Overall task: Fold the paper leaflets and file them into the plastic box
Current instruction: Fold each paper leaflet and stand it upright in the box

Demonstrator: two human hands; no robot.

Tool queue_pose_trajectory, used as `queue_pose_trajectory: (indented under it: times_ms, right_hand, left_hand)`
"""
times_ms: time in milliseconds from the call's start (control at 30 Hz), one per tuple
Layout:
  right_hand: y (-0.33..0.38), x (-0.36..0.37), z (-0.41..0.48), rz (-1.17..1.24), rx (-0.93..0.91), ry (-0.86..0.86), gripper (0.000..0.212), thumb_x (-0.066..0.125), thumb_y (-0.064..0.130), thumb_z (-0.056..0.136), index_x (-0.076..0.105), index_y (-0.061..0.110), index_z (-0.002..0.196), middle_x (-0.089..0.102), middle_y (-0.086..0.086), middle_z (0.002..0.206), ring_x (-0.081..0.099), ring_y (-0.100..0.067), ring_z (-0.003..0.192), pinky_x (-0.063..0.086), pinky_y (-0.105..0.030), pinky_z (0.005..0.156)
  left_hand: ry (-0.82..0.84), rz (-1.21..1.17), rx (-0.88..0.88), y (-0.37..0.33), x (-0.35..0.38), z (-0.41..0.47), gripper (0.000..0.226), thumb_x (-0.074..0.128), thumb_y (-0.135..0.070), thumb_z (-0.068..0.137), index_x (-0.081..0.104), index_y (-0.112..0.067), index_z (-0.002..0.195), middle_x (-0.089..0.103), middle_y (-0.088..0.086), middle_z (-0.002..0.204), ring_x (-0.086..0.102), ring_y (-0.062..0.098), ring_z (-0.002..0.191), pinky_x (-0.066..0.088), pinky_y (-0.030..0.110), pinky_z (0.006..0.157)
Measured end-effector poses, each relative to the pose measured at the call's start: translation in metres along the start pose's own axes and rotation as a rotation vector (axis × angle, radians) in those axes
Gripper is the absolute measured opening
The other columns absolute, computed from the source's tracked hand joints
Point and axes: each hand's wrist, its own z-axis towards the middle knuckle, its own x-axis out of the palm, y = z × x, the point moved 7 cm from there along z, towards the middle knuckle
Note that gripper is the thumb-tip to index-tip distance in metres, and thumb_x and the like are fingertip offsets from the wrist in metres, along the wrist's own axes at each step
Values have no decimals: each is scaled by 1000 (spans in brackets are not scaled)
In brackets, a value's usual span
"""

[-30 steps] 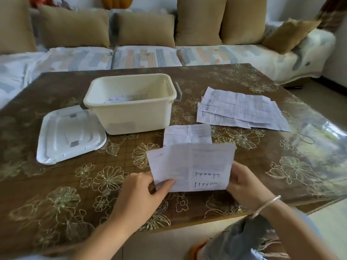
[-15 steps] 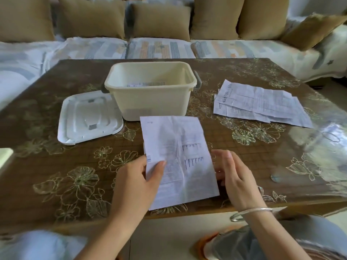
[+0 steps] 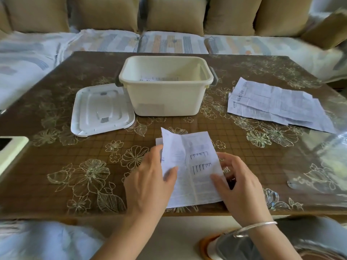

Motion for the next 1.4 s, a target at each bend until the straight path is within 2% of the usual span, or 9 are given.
queue_pose_trajectory:
  times_ms: [233, 433, 600, 767, 900, 1067, 1167, 1300, 1400]
  right_hand:
    - [5, 4, -1, -212, -157, -46, 57, 70, 20, 79, 47, 24, 131, 49, 6, 125, 47, 0, 71, 27, -6, 47]
    - [16, -2, -4, -305, -292, -45, 26, 64, 33, 81, 59, 30, 107, 51, 8, 122, 53, -12, 102, 45, -19, 47]
    - [19, -1, -11, -259, -580, 166, 37, 63, 64, 74, 66, 34, 96, 57, 14, 122, 51, -15, 113, 48, -34, 83]
    - [15, -5, -10, -106, -644, 215, 18, 69, 46, 81, 70, 30, 91, 64, 20, 110, 59, -6, 106, 51, -36, 78]
    - [23, -12, -11, -94, -708, 116, 11, 65, 27, 89, 73, 21, 88, 70, 15, 97, 65, -5, 95, 51, -32, 77]
    - [25, -17, -2, 64, -517, 81, 15, 59, 30, 88, 72, 22, 86, 67, 18, 81, 62, -3, 74, 51, -27, 65]
    - [31, -16, 0, 181, -445, 74, 17, 59, 32, 87, 73, 22, 88, 68, 22, 80, 63, 3, 73, 46, -11, 64]
    - [23, -11, 13, 385, -289, 56, 34, 61, 50, 82, 67, 26, 106, 70, 20, 93, 67, -1, 87, 50, -14, 69]
    - [7, 0, 22, 448, -110, 65, 51, 60, 53, 83, 54, 22, 123, 68, 21, 81, 66, -1, 72, 53, -20, 58]
  left_hand:
    - [-136, 17, 352, -16, 1, -1, 57, 77, -23, 73, 61, -15, 126, 47, 8, 143, 47, 28, 126, 28, 39, 106]
    - [-51, -117, 442, -16, 11, 0, 21, 75, -6, 76, 77, -21, 91, 67, -5, 101, 58, 17, 100, 43, 35, 92]
    - [5, -196, 427, -13, 16, 1, 29, 76, 0, 74, 78, -22, 94, 66, -8, 93, 58, 13, 87, 50, 34, 80]
    - [57, -315, 361, -6, 17, 4, 26, 71, -7, 83, 78, -29, 96, 65, -17, 96, 54, 4, 92, 44, 19, 83]
    - [160, -441, 333, 1, 14, 9, 38, 39, -46, 99, 74, -32, 100, 69, -23, 98, 60, -2, 100, 48, 27, 89]
    - [338, -636, 377, 18, 6, 2, 81, 25, -87, 78, 72, -28, 108, 68, -21, 113, 59, -6, 112, 42, 15, 98]
    - [268, -542, 385, 20, 2, -2, 68, 43, -86, 74, 73, -32, 103, 67, -28, 108, 58, -6, 109, 41, 17, 98]
    - [140, -560, 265, 18, -3, 6, 28, 60, -62, 76, 71, -36, 81, 69, -23, 78, 63, 2, 71, 50, 19, 64]
    - [114, -562, 213, 17, -1, 17, 38, 56, -67, 77, 64, -31, 66, 61, -16, 60, 53, 11, 52, 36, 17, 46]
